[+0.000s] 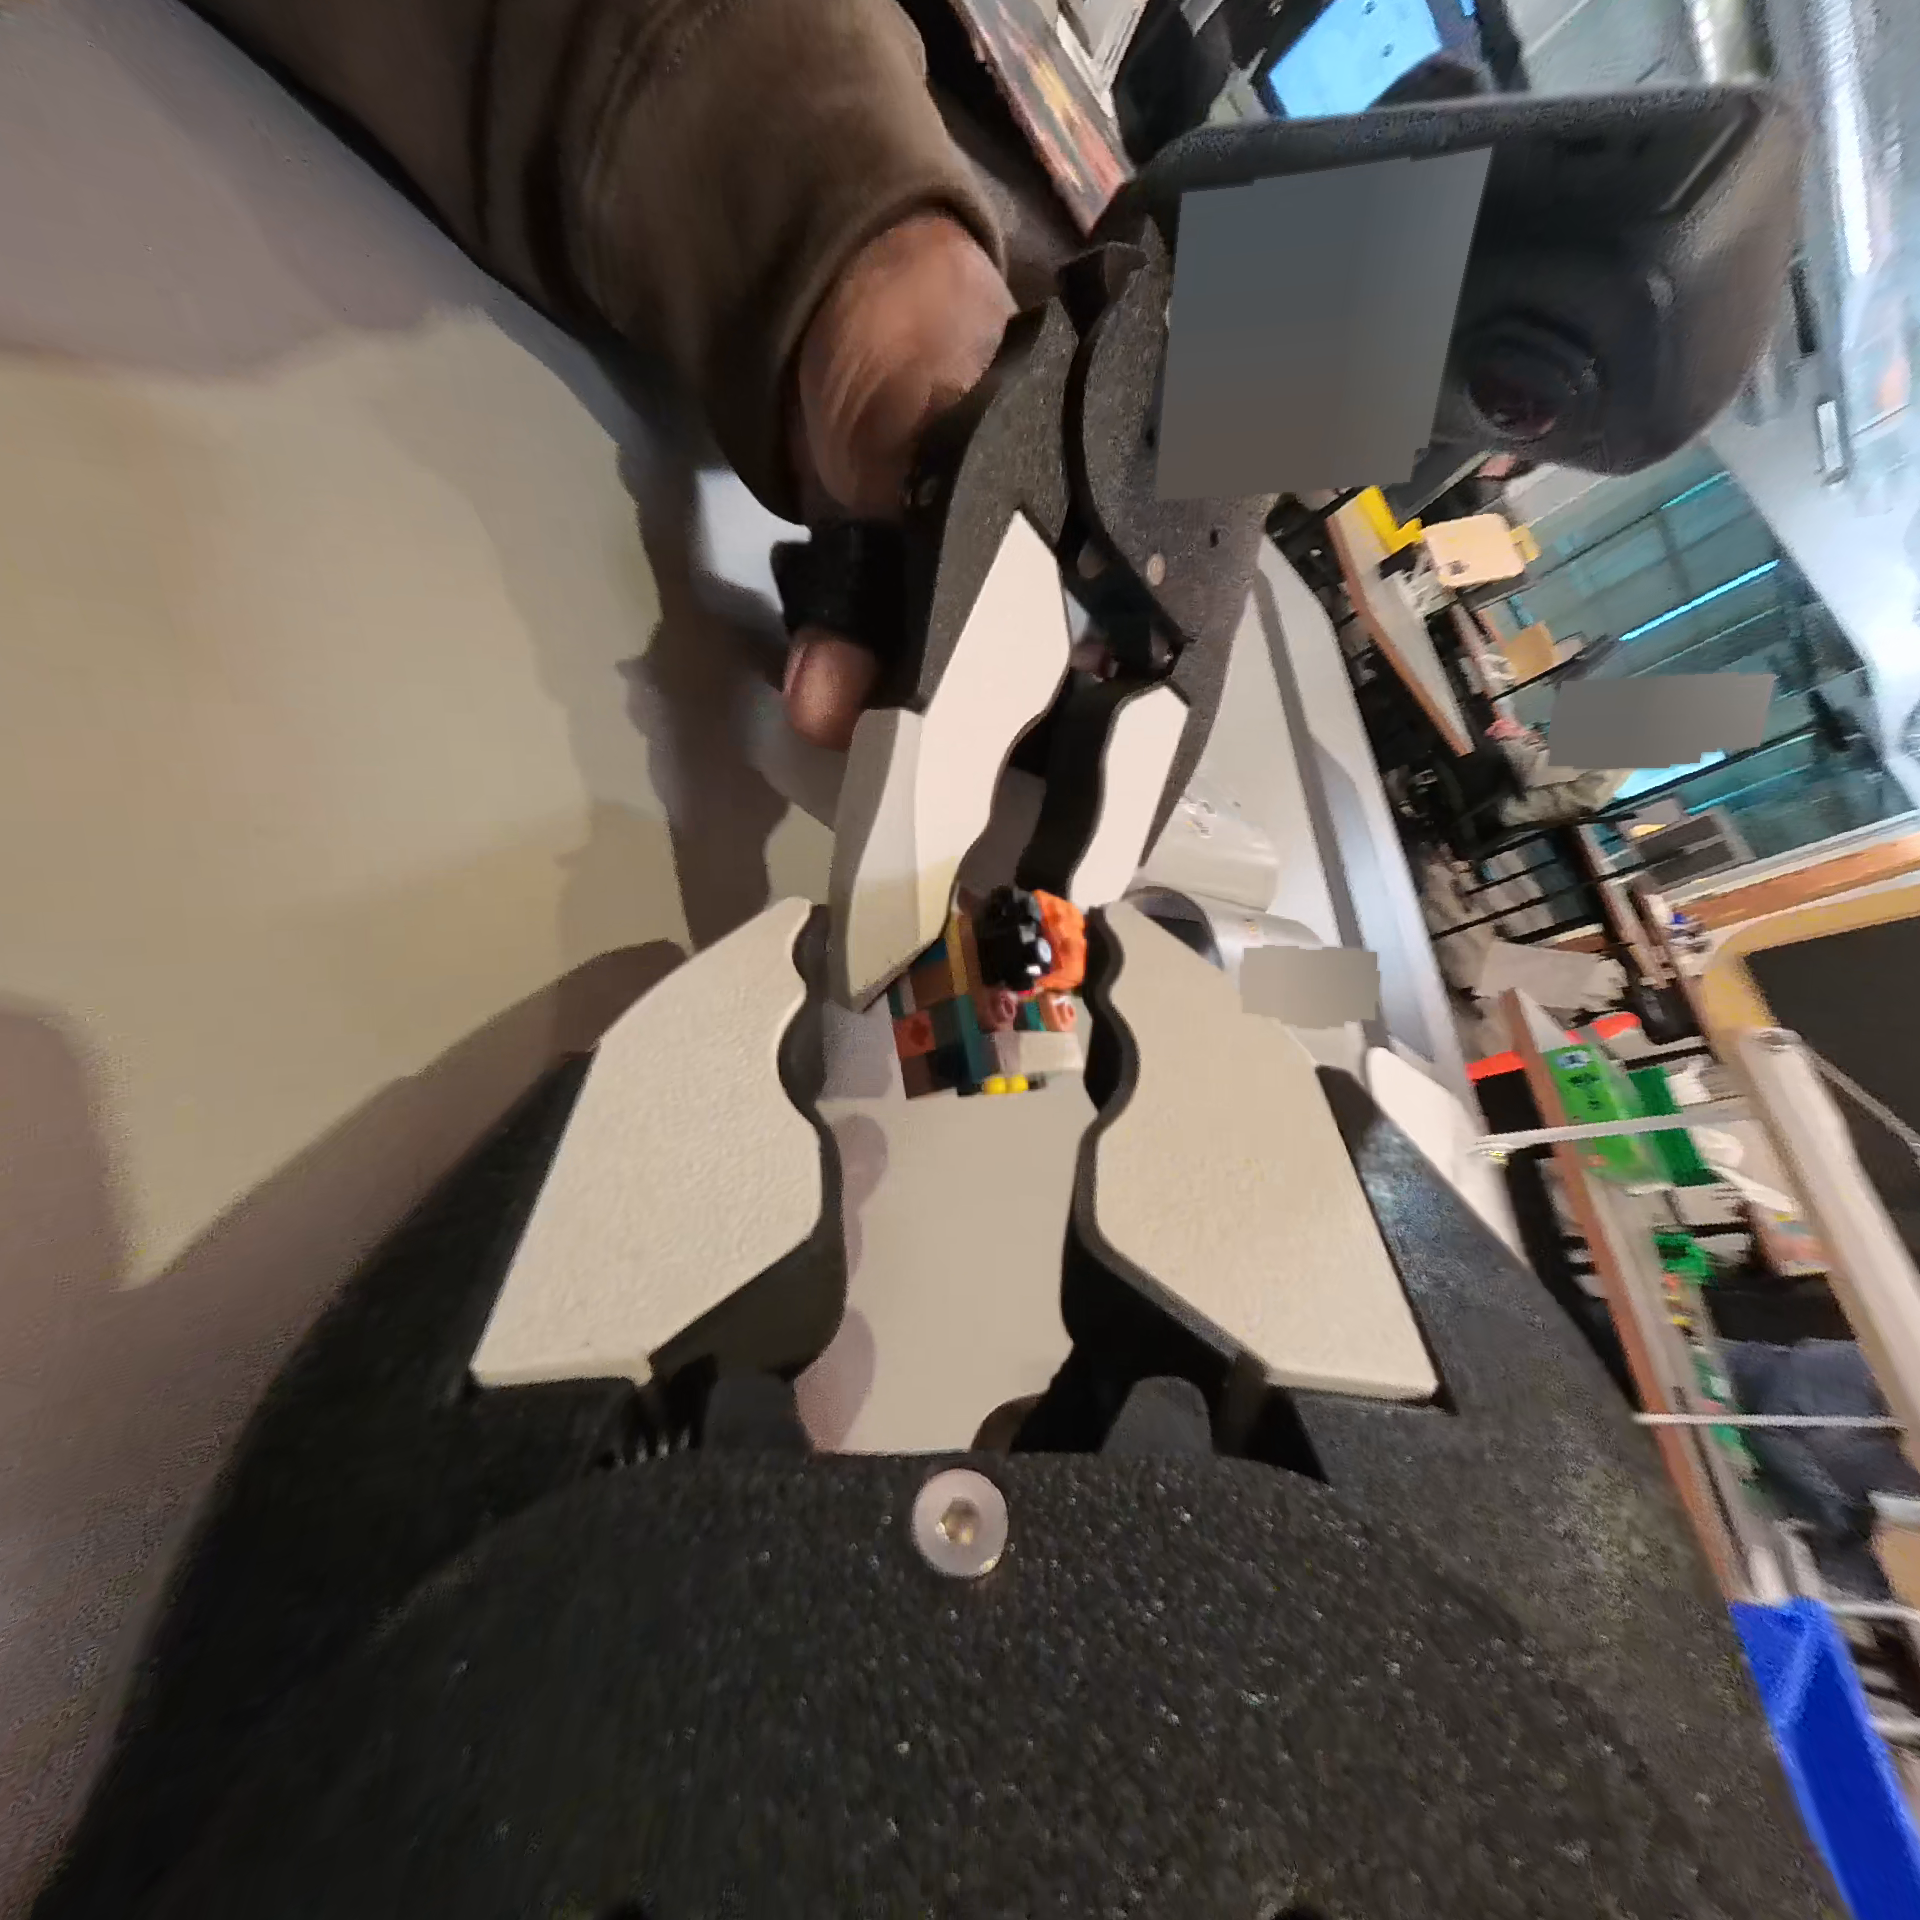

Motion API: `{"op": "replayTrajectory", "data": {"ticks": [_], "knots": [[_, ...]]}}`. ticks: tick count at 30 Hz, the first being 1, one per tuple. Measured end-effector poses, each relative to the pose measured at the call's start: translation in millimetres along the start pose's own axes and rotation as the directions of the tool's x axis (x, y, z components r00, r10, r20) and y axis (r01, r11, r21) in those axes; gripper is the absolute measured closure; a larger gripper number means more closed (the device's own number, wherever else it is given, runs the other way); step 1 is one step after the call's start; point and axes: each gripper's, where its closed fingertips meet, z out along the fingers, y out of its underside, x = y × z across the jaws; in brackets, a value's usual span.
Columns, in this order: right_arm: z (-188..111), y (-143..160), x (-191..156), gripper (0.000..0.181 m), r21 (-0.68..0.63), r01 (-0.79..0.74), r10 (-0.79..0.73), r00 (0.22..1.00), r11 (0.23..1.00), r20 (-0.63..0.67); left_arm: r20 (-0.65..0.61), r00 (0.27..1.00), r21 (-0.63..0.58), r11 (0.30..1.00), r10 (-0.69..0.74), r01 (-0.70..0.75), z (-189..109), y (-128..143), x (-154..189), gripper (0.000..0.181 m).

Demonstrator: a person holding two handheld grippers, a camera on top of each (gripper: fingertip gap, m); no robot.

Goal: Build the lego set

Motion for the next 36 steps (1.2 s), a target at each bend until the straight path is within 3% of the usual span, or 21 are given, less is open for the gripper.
{"op": "replayTrajectory", "data": {"ticks": [1, 6, 11, 17, 36], "knots": [[-0.3, 1.3, 2.7, 0.132, -0.012, 0.032, -0.032, 0.999, 0.999, -0.024, -0.005, 1.000, 0.010, 1.000, -0.020, 0.020, -1.4, -1.4, -0.7, 0.144], [4.1, 8.5, 5.6, 0.124, -0.098, 0.217, -0.227, 0.969, 0.971, -0.097, -0.004, 0.997, 0.011, 0.997, -0.076, 0.076, -4.4, -2.1, -3.2, 0.144], [11.3, 12.8, 6.4, 0.120, -0.158, 0.297, -0.317, 0.941, 0.942, -0.117, -0.003, 0.998, -0.005, 0.998, -0.065, 0.065, -2.4, -1.7, 0.2, 0.144], [17.2, 17.6, 9.2, 0.130, -0.210, 0.367, -0.401, 0.903, 0.906, -0.152, -0.003, 0.998, -0.008, 0.998, -0.065, 0.065, -2.8, -2.5, 1.7, 0.144], [20.4, 16.7, 3.2, 0.132, -0.197, 0.384, -0.408, 0.908, 0.902, -0.096, -0.019, 0.997, -0.056, 0.996, -0.072, 0.071, -2.3, 2.4, 5.3, 0.144]]}}
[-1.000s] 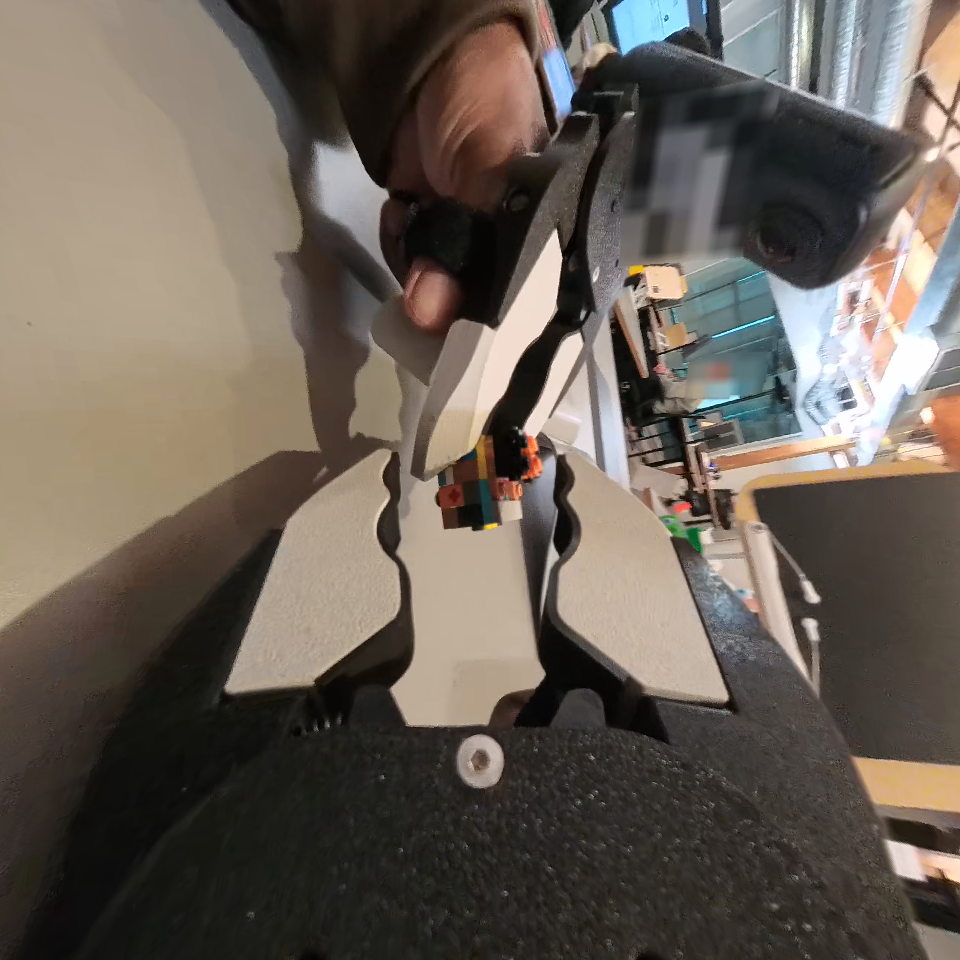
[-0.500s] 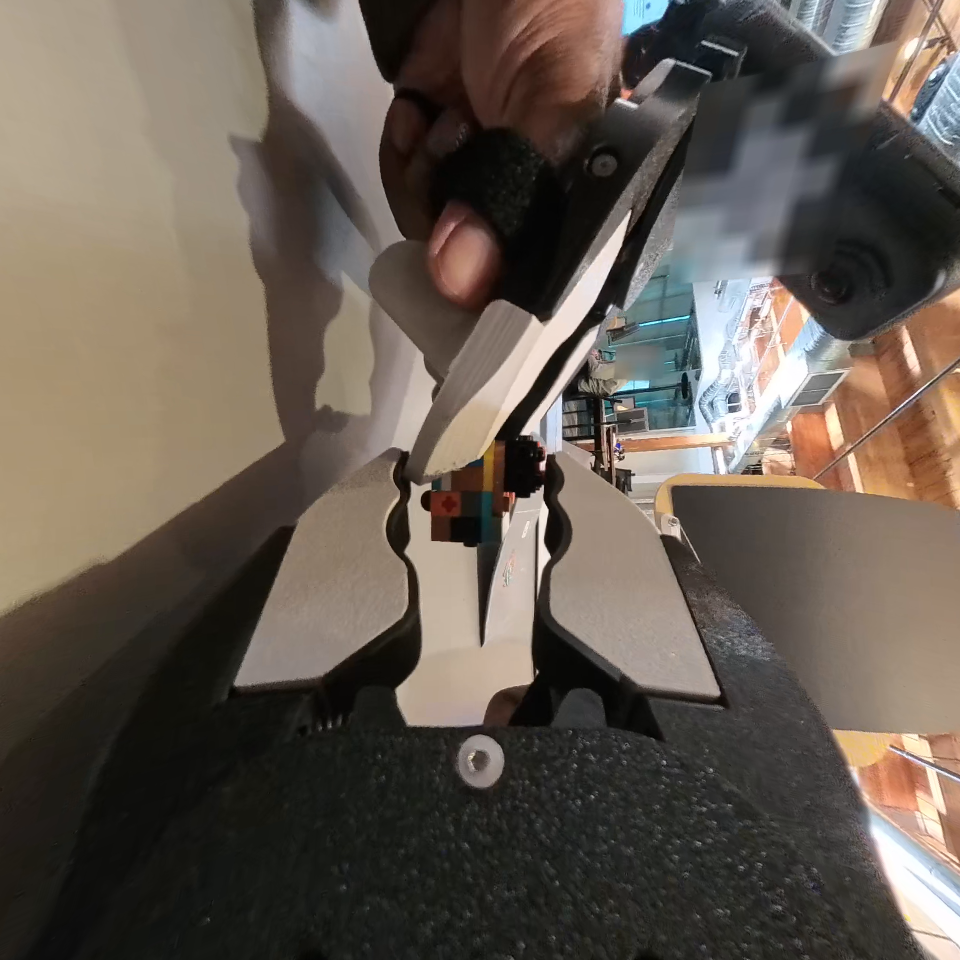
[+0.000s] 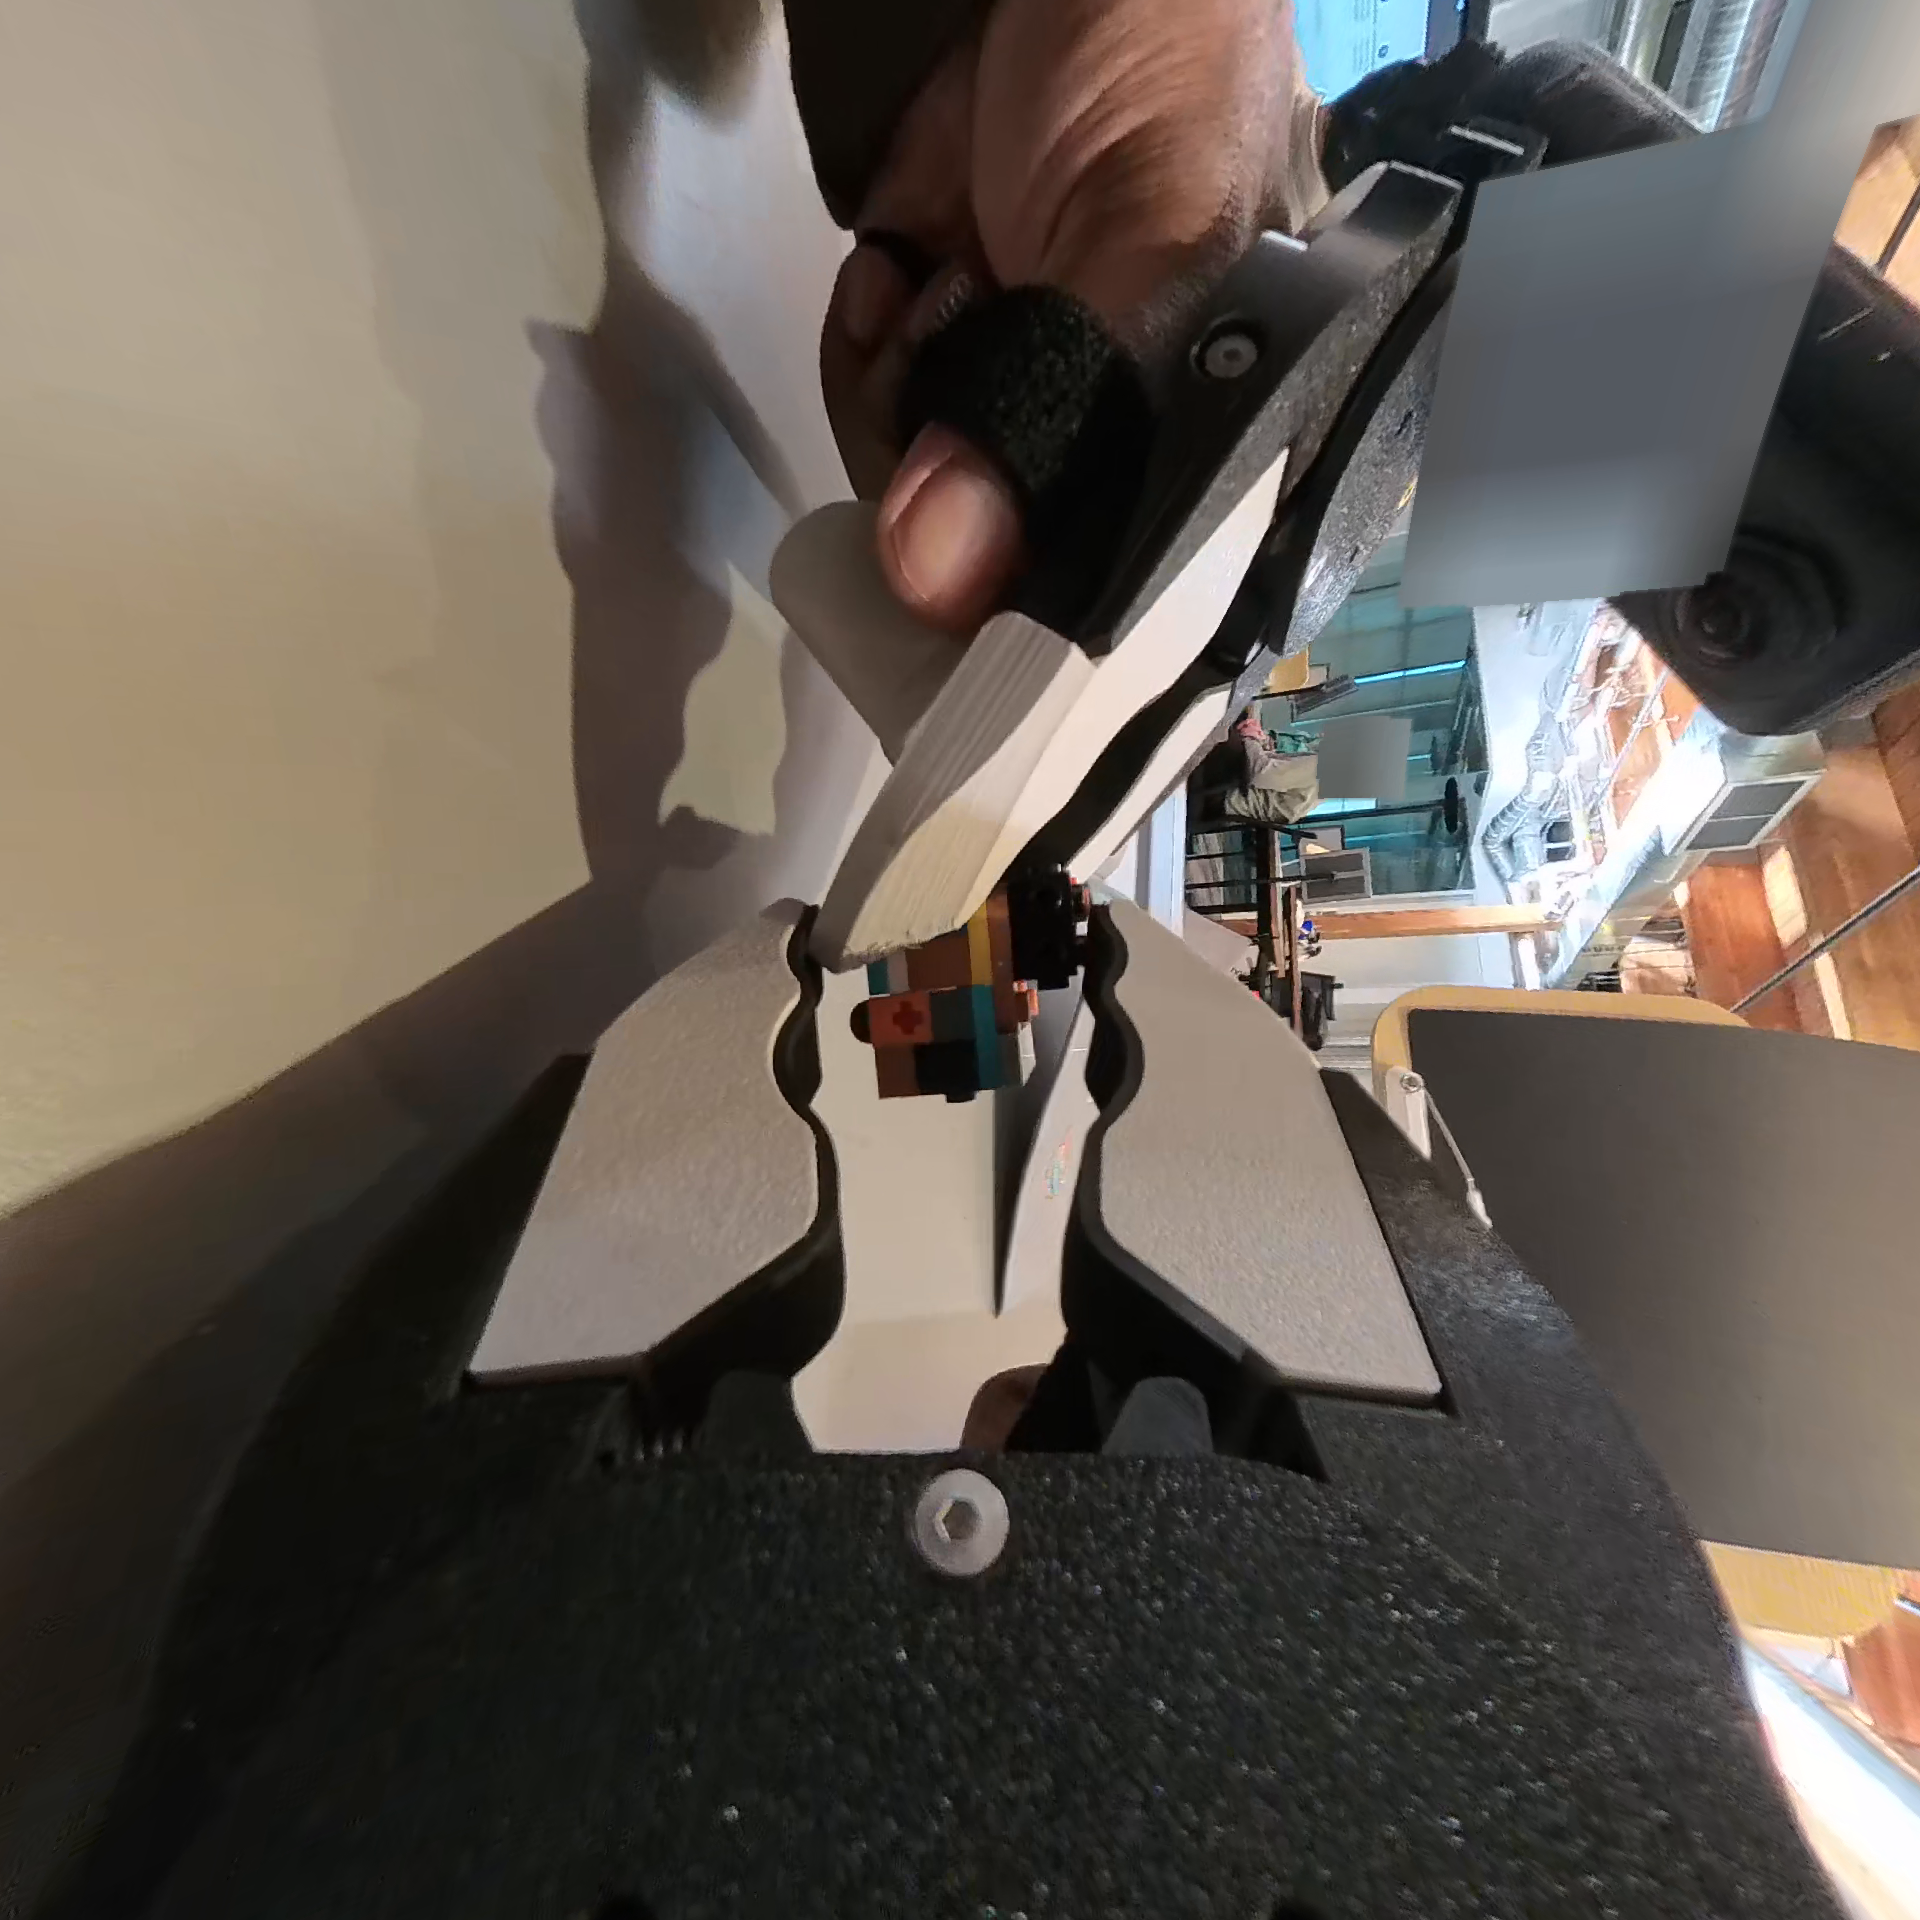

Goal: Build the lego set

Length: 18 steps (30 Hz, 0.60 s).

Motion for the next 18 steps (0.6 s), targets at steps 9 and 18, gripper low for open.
{"op": "replayTrajectory", "data": {"ticks": [9, 18], "knots": [[1.8, 2.3, 3.8, 0.132, -0.003, 0.023, -0.023, 0.997, 1.000, -0.077, 0.009, 1.000, 0.018, 1.000, -0.015, 0.015, -1.5, -1.2, -3.2, 0.144], [-8.8, 8.6, 18.0, 0.124, 0.045, -0.107, 0.111, 0.989, 0.993, -0.100, -0.056, 0.996, 0.111, 0.991, -0.072, 0.078, -12.5, -8.7, -7.7, 0.144]]}}
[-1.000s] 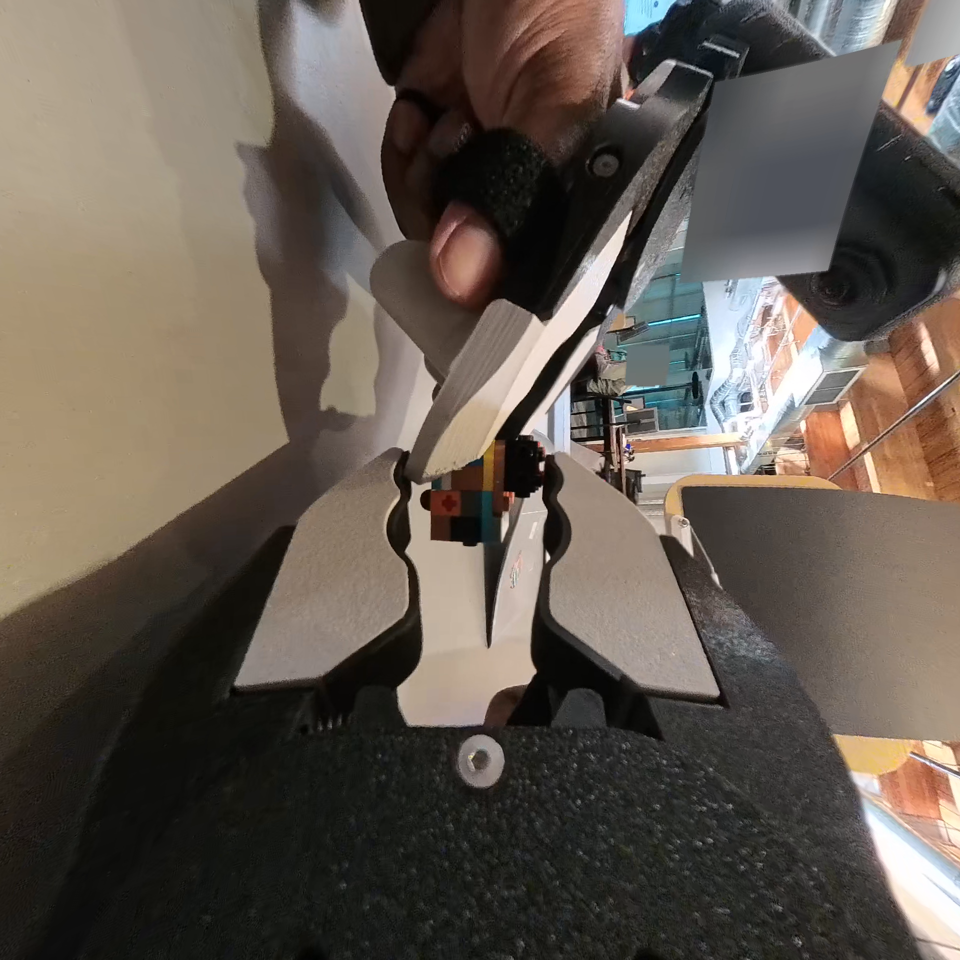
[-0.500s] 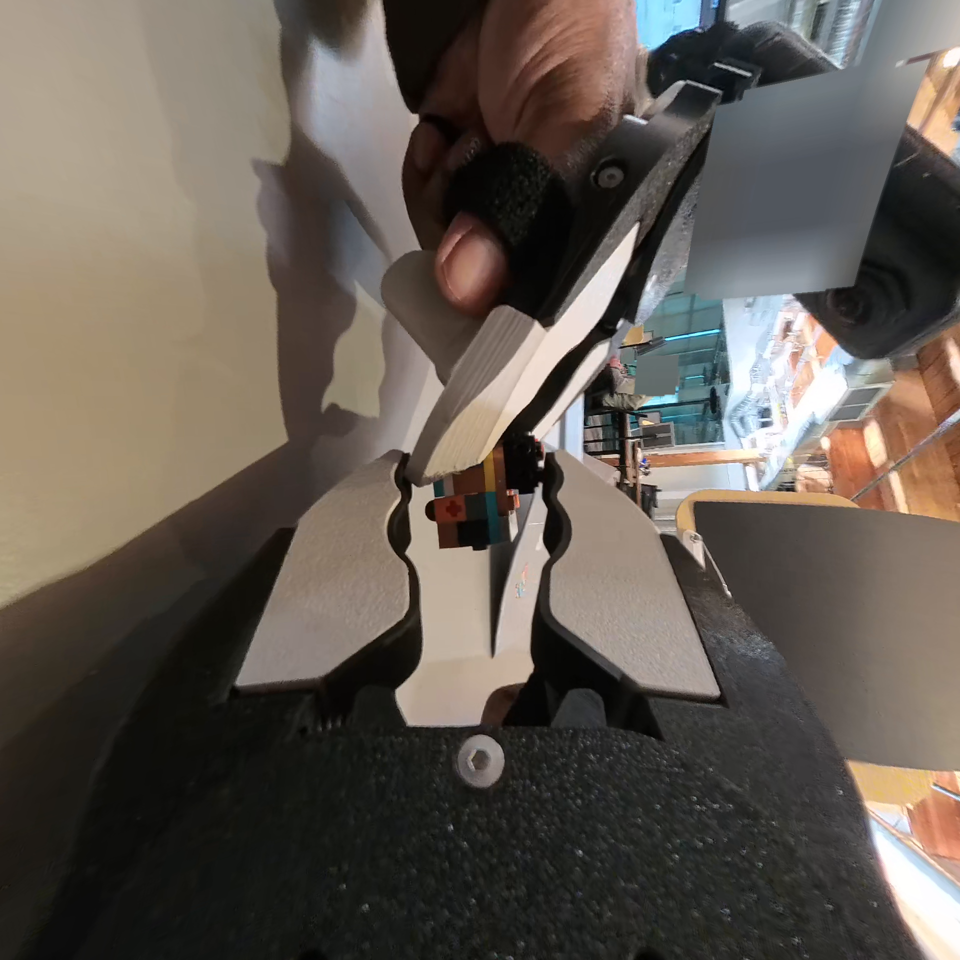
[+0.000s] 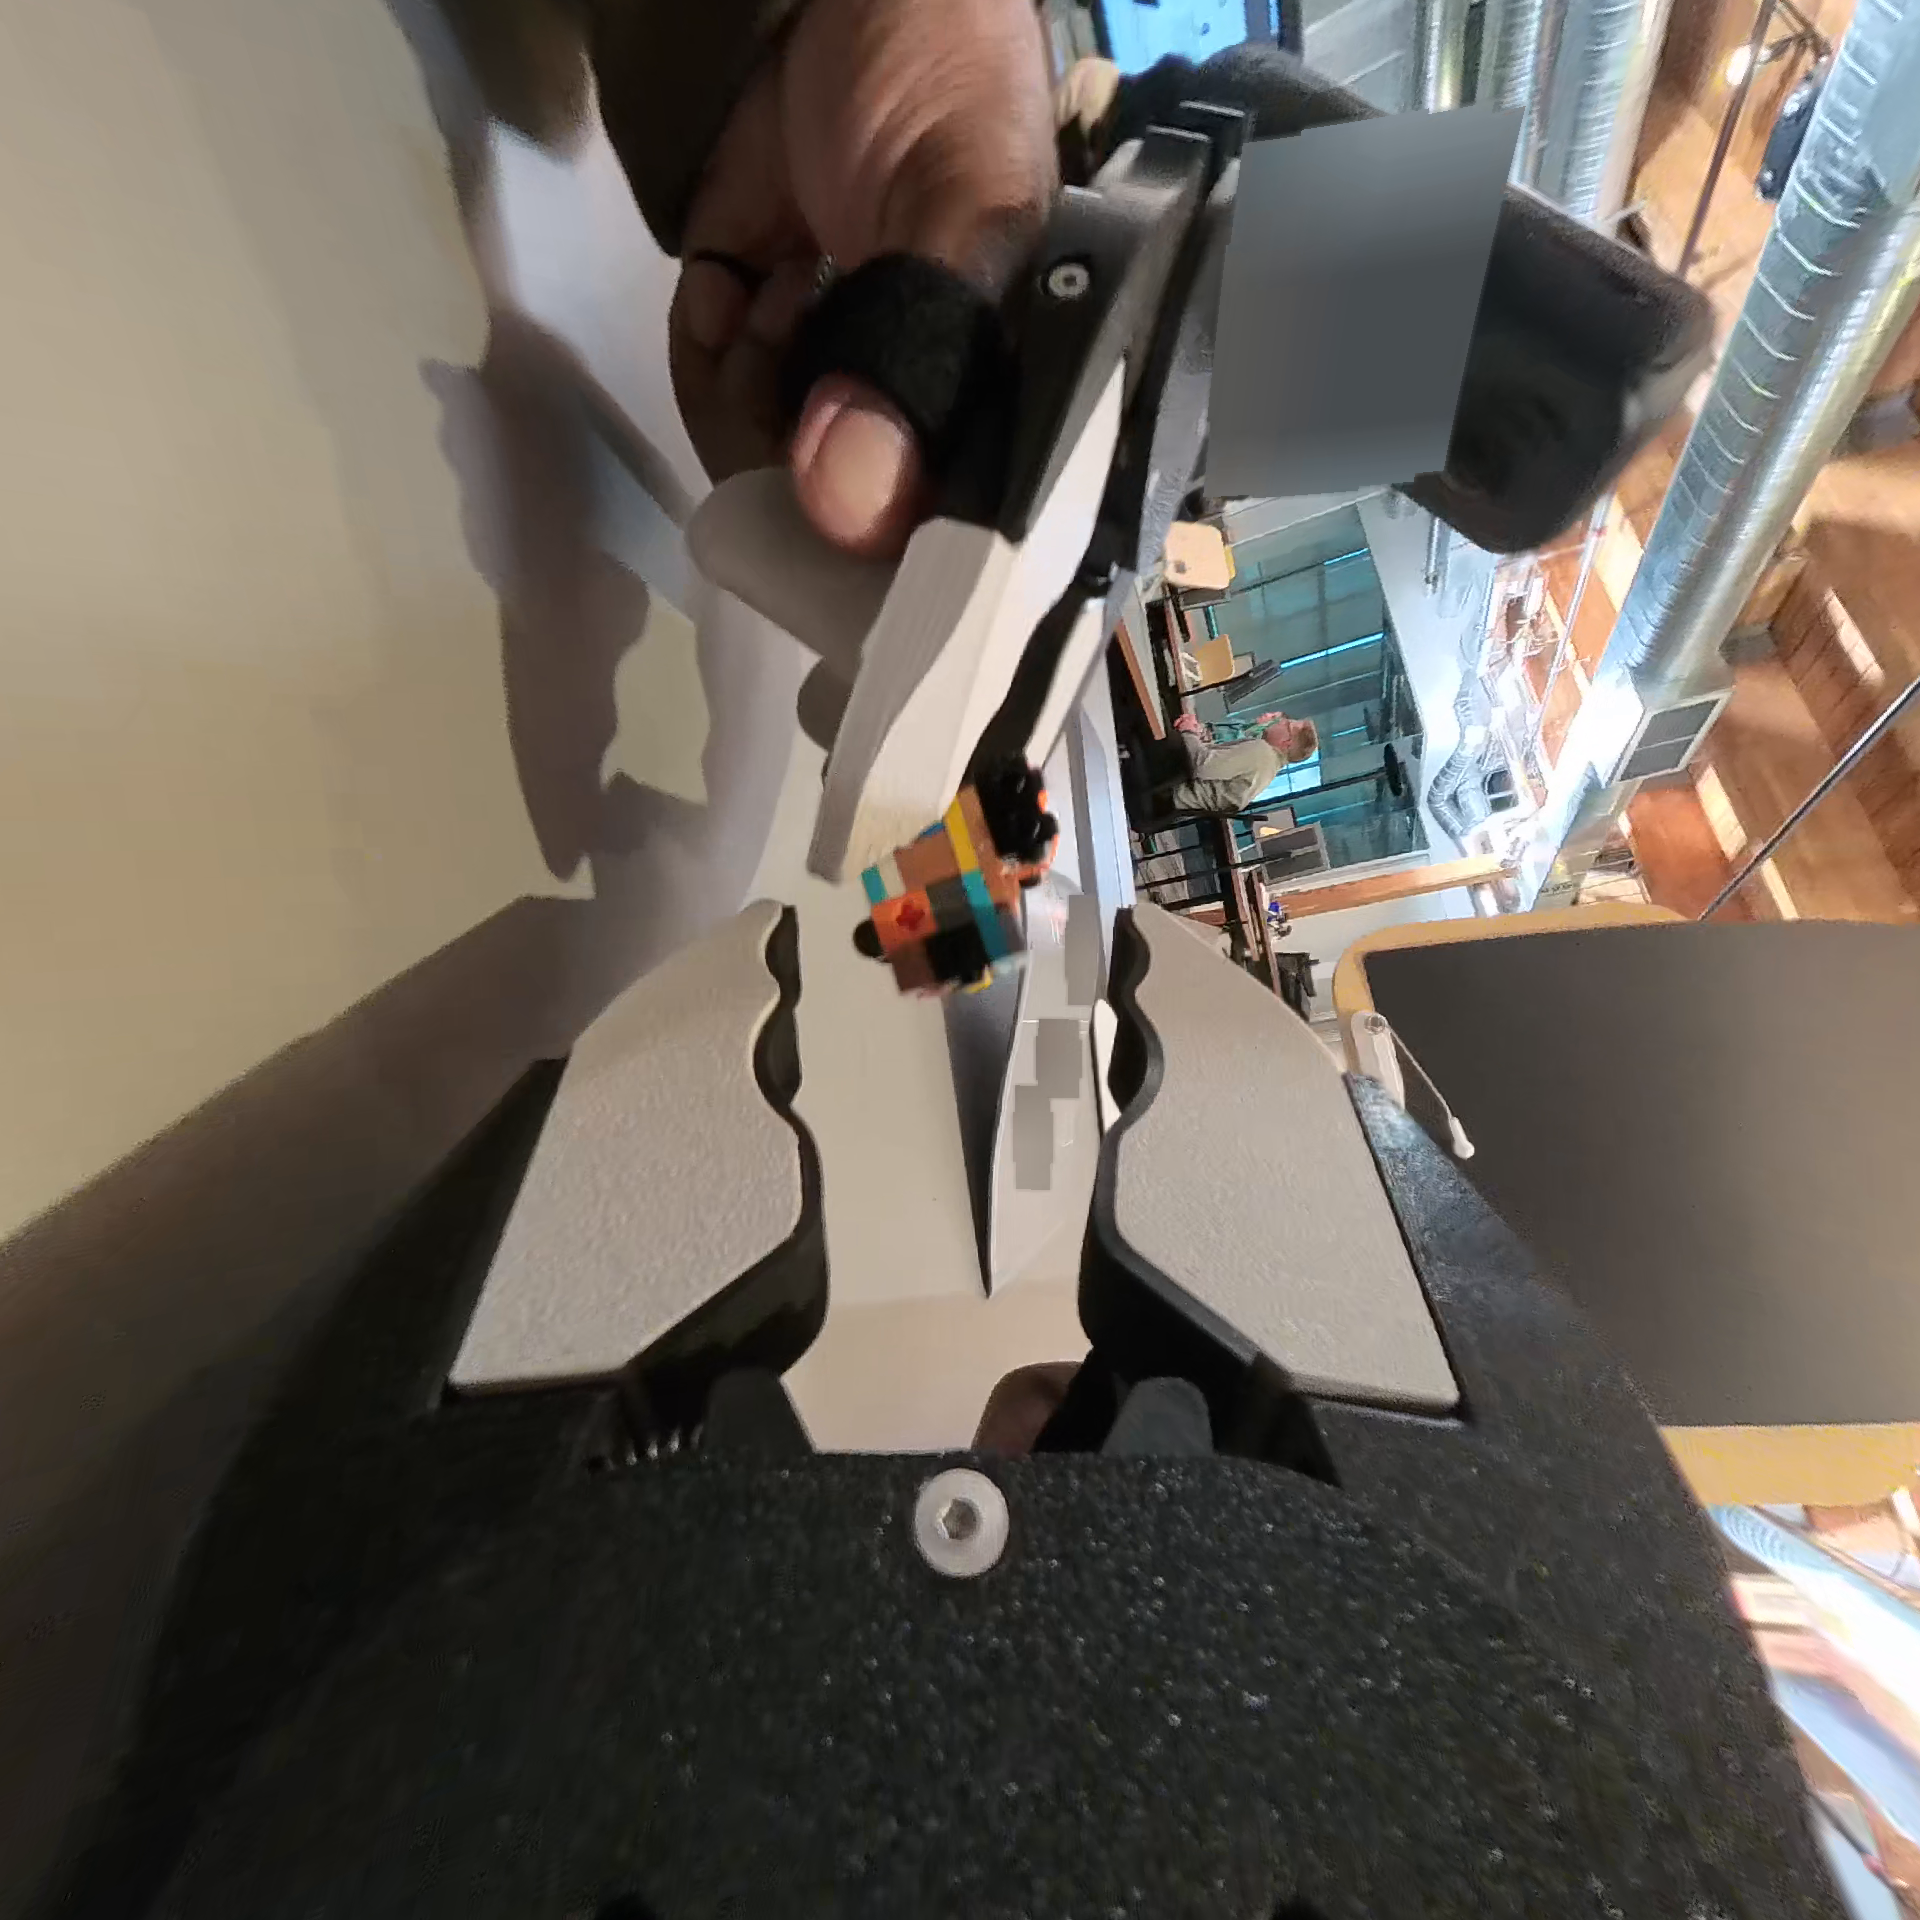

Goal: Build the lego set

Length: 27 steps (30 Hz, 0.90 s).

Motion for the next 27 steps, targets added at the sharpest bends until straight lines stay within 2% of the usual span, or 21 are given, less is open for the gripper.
{"op": "replayTrajectory", "data": {"ticks": [7, 16, 22, 25, 27], "knots": [[-3.9, -7.6, -8.8, 0.131, 0.069, 0.082, -0.084, 0.996, 0.994, 0.018, -0.161, 0.987, 0.014, 1.000, 0.001, 0.001, -5.8, -0.6, 18.1, 0.144], [-1.9, -14.9, -17.7, 0.149, 0.091, 0.205, -0.204, 0.979, 0.975, -0.015, -0.217, 0.975, -0.085, 0.994, 0.048, -0.068, -3.9, 13.5, 30.4, 0.144], [-1.0, -10.4, -2.9, 0.151, 0.060, 0.158, -0.153, 0.985, 0.986, -0.078, -0.206, 0.979, 0.024, 1.000, 0.002, 0.003, -6.5, -3.2, 26.4, 0.143], [-2.2, -8.6, 7.0, 0.151, 0.042, 0.146, -0.139, 0.982, 0.988, -0.130, -0.176, 0.984, 0.045, 0.999, -0.012, 0.021, -3.6, -4.7, 20.5, 0.133], [-3.0, -7.0, 15.3, 0.151, 0.029, 0.116, -0.110, 0.980, 0.993, -0.164, -0.156, 0.988, 0.100, 0.995, -0.011, 0.027, -1.2, -11.4, 17.5, 0.130]]}}
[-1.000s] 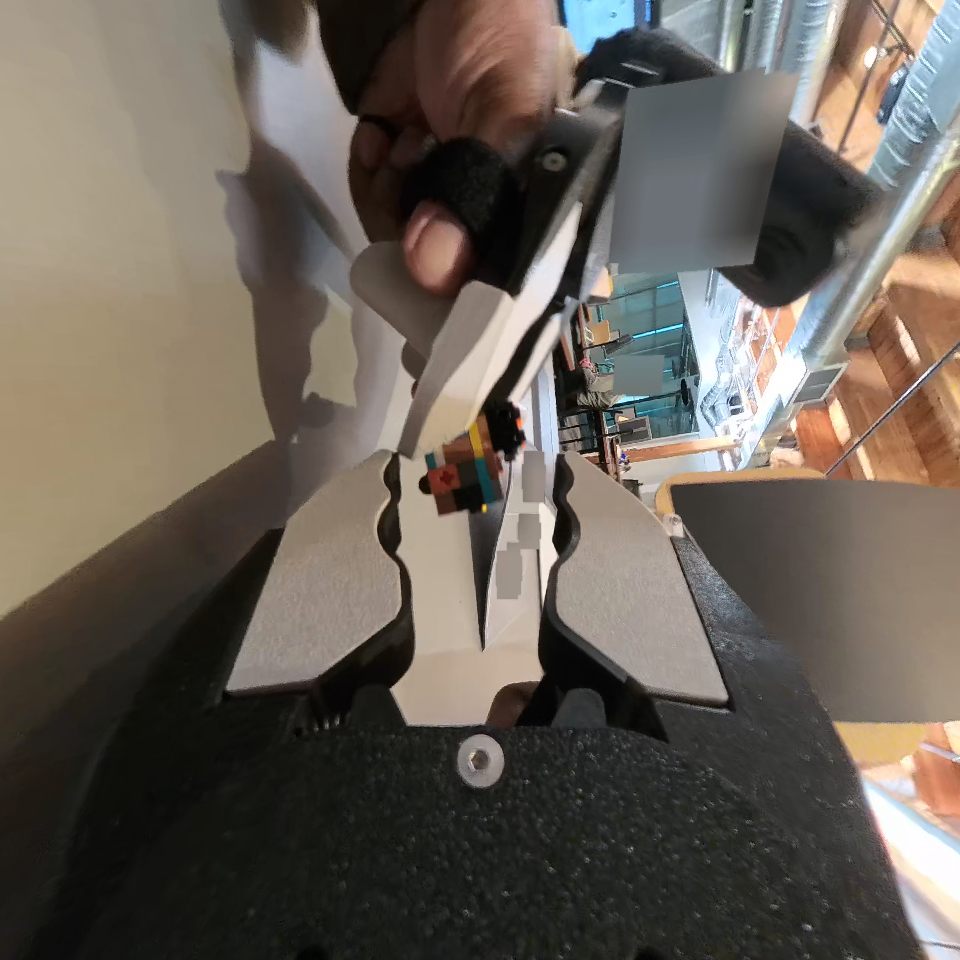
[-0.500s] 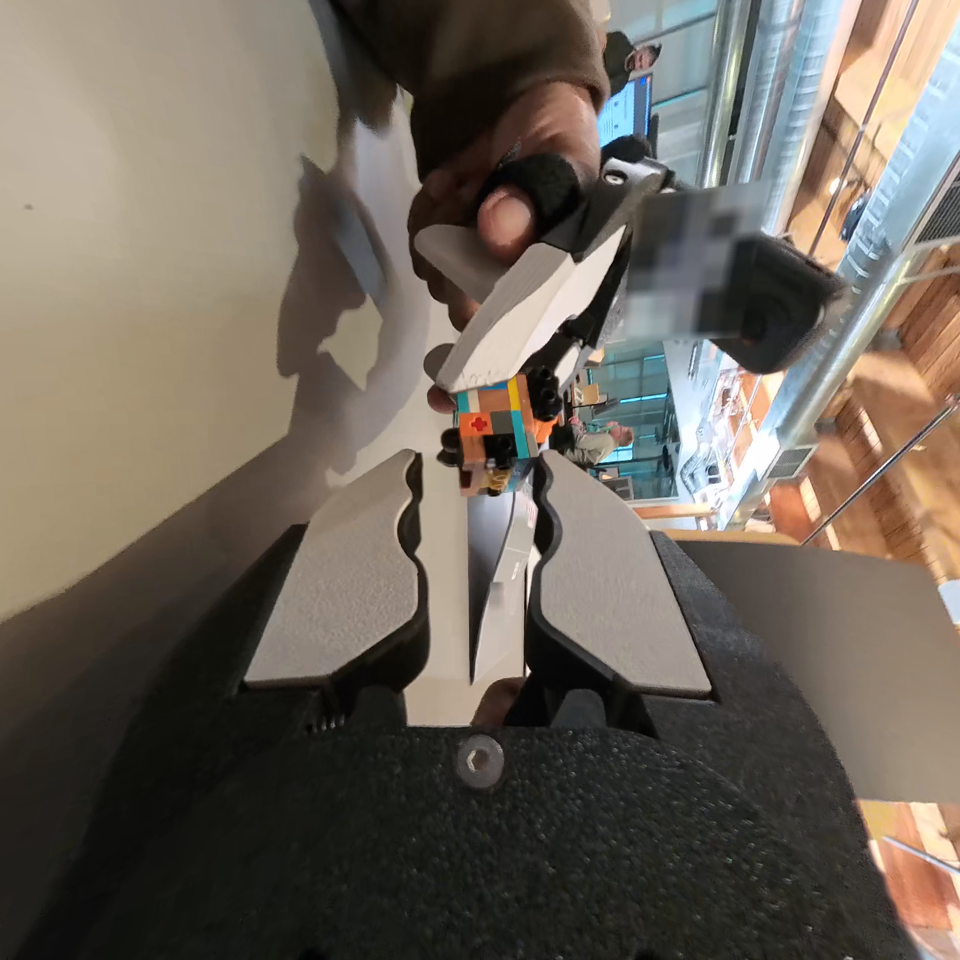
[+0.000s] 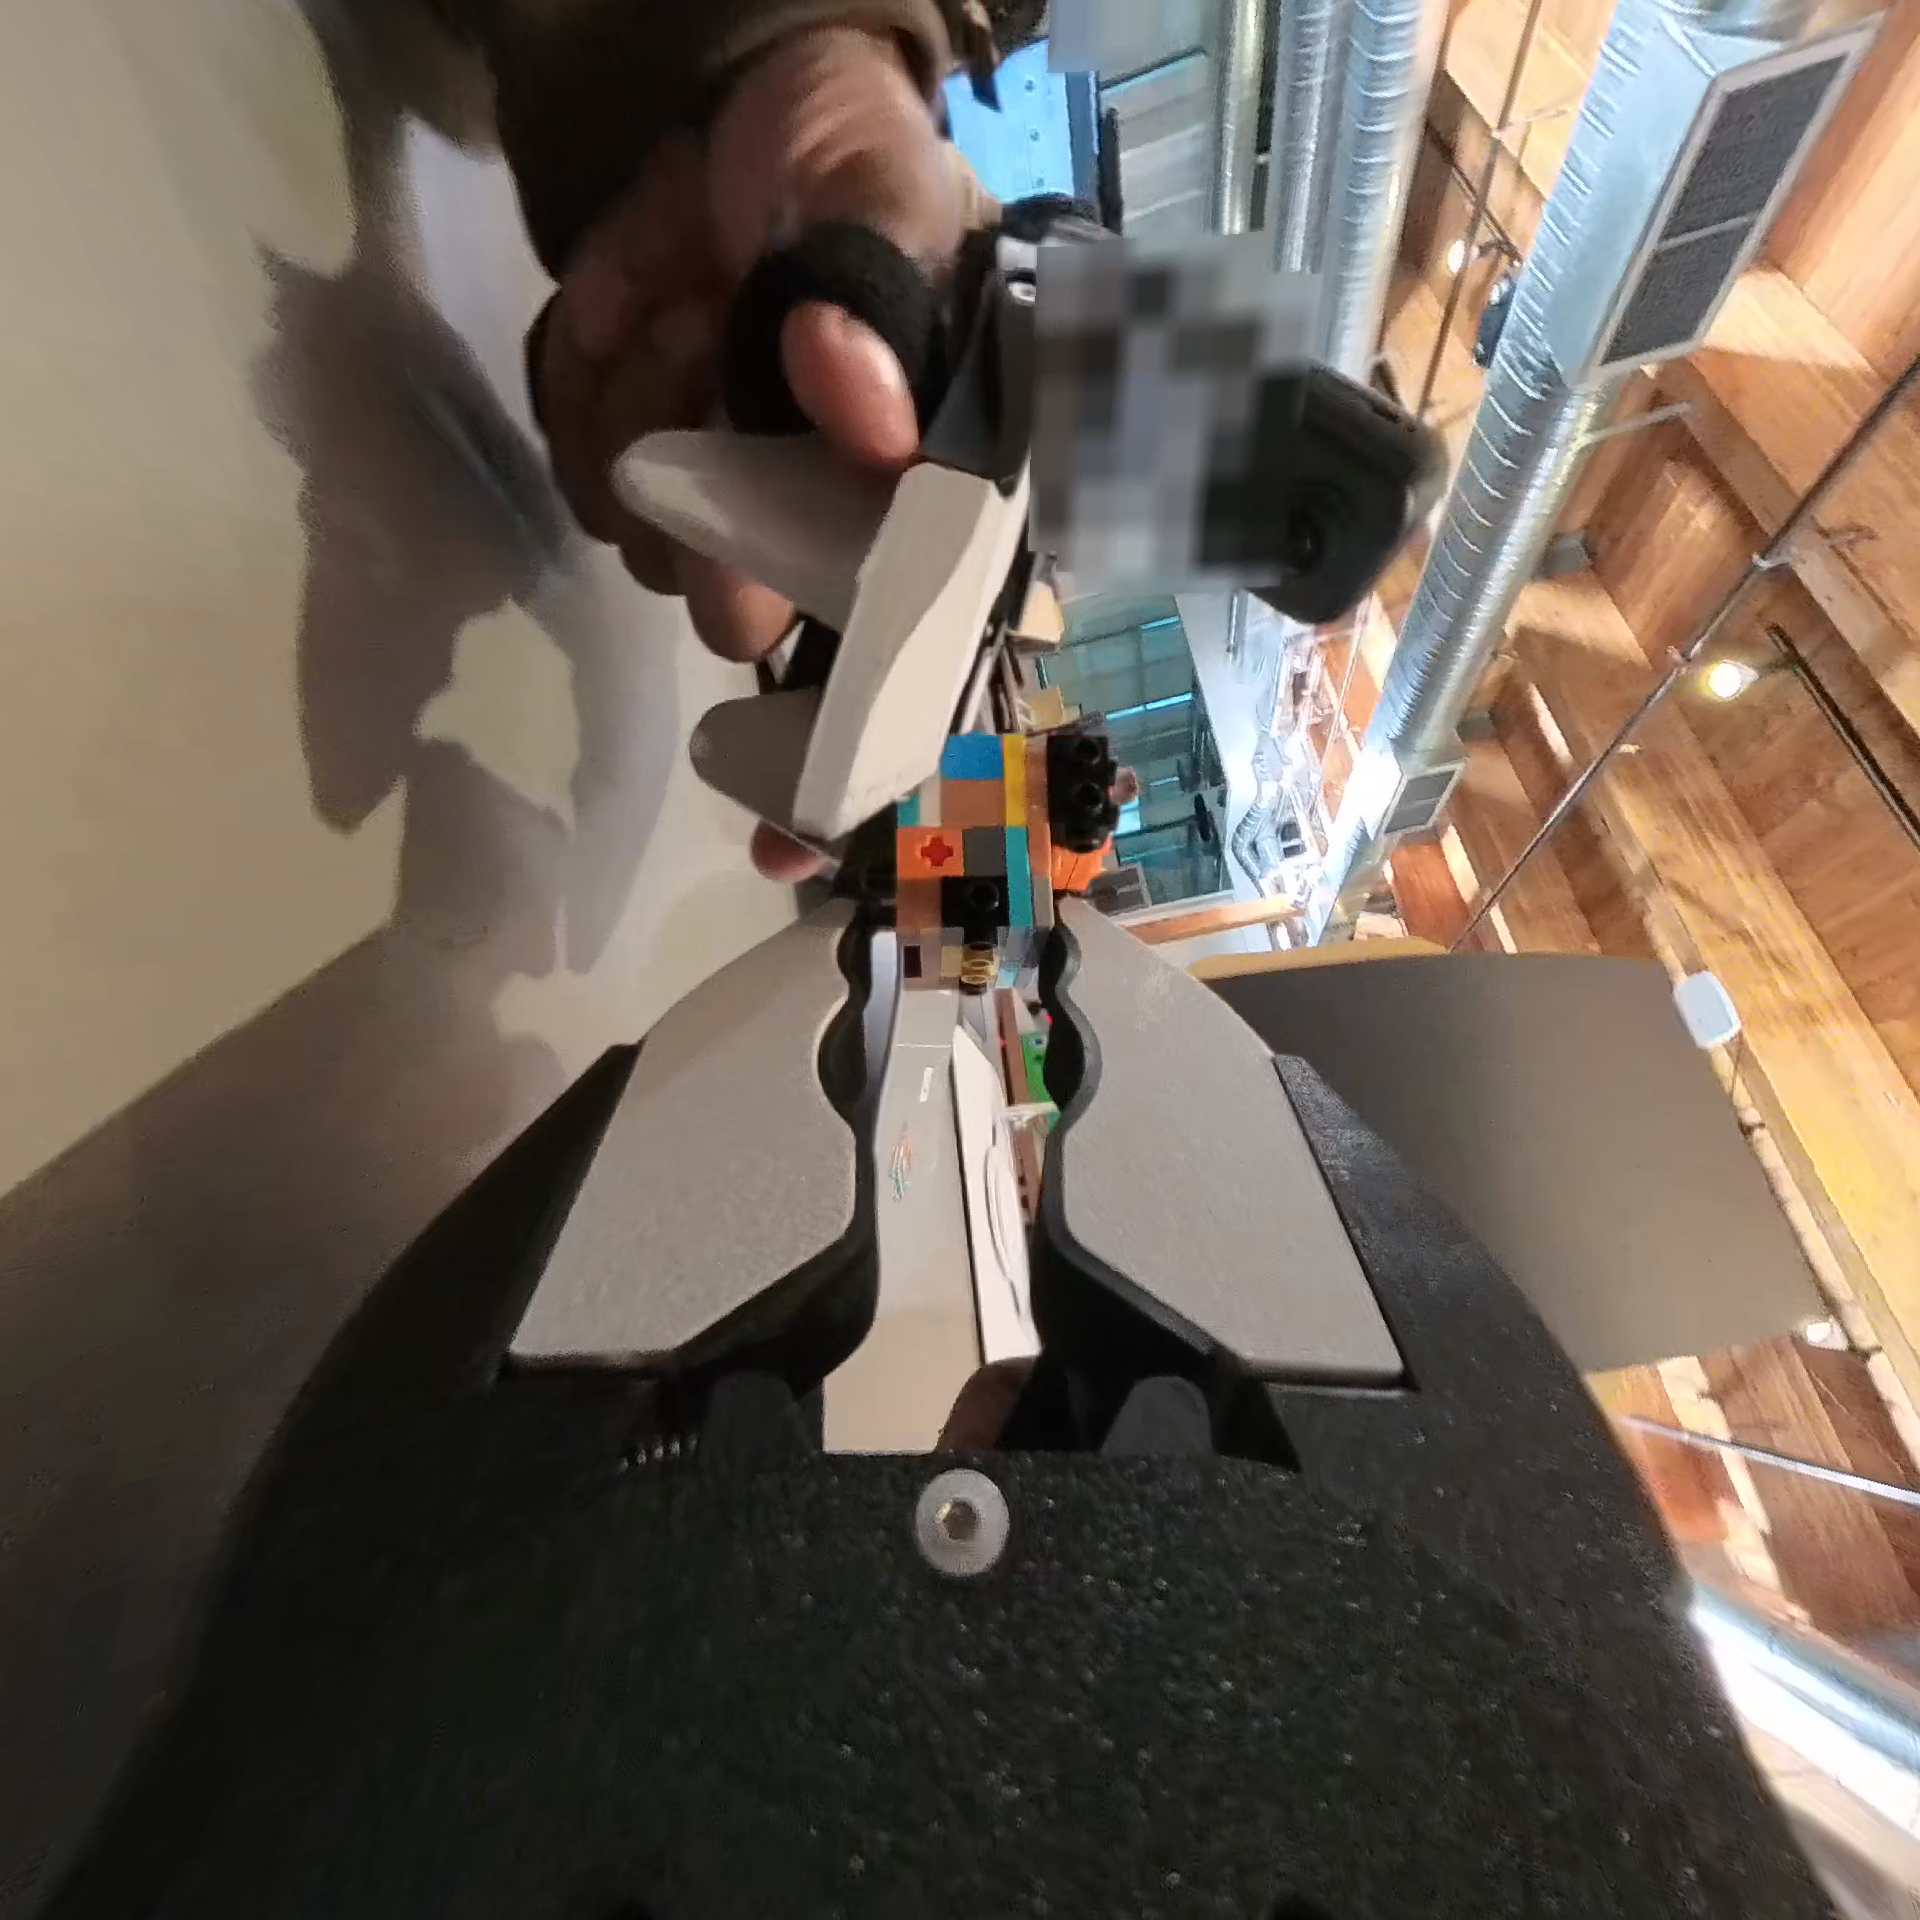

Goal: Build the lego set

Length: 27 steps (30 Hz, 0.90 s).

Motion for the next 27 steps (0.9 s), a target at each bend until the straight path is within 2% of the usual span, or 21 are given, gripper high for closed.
{"op": "replayTrajectory", "data": {"ticks": [5, 9, 11, 13, 14, 16, 18, 20, 21, 24, 27], "knots": [[0.8, 6.8, 8.7, 0.151, -0.046, -0.070, 0.069, 0.997, 0.996, -0.027, 0.062, 0.998, 0.230, 0.972, 0.028, -0.041, 0.2, -29.9, -4.2, 0.135], [-0.9, 6.8, 13.8, 0.151, -0.038, -0.149, 0.149, 0.989, 0.988, -0.017, 0.108, 0.987, 0.266, 0.954, 0.116, -0.141, -3.1, -37.6, -0.4, 0.139], [-3.0, 7.0, 18.5, 0.151, -0.024, -0.207, 0.207, 0.978, 0.978, -0.008, 0.164, 0.958, 0.227, 0.936, 0.237, -0.270, -11.2, -39.4, 1.4, 0.131], [-6.2, 5.5, 22.8, 0.151, 0.008, -0.262, 0.262, 0.965, 0.965, 0.014, 0.276, 0.849, 0.158, 0.850, 0.451, -0.503, -26.8, -44.8, 4.3, 0.121], [-8.2, 3.6, 24.4, 0.151, 0.030, -0.281, 0.281, 0.959, 0.959, 0.027, 0.344, 0.760, 0.132, 0.773, 0.552, -0.621, -35.5, -51.4, 7.4, 0.119], [-9.9, 2.9, 28.5, 0.151, 0.044, -0.292, 0.291, 0.956, 0.955, 0.028, 0.455, 0.529, 0.034, 0.580, 0.716, -0.814, -45.4, -62.2, 14.9, 0.116], [-11.0, -0.4, 30.3, 0.151, 0.062, -0.281, 0.279, 0.960, 0.958, 0.033, 0.468, 0.302, -0.100, 0.389, 0.830, -0.916, -40.8, -63.4, 22.4, 0.116], [-11.8, -4.2, 30.8, 0.151, 0.070, -0.258, 0.257, 0.966, 0.963, 0.035, 0.439, 0.151, -0.222, 0.269, 0.886, -0.937, -31.6, -60.3, 20.7, 0.115], [-12.4, -6.3, 30.6, 0.151, 0.074, -0.244, 0.242, 0.970, 0.967, 0.037, 0.431, 0.104, -0.264, 0.236, 0.896, -0.935, -28.5, -59.6, 18.2, 0.115], [-14.5, -12.6, 30.1, 0.151, 0.086, -0.213, 0.210, 0.977, 0.973, 0.043, 0.431, 0.073, -0.261, 0.202, 0.899, -0.944, -22.5, -59.4, 21.3, 0.117], [-15.0, -14.7, 30.1, 0.151, 0.083, -0.186, 0.184, 0.982, 0.979, 0.039, 0.429, 0.015, -0.274, 0.145, 0.903, -0.951, -18.7, -59.5, 25.9, 0.129]]}}
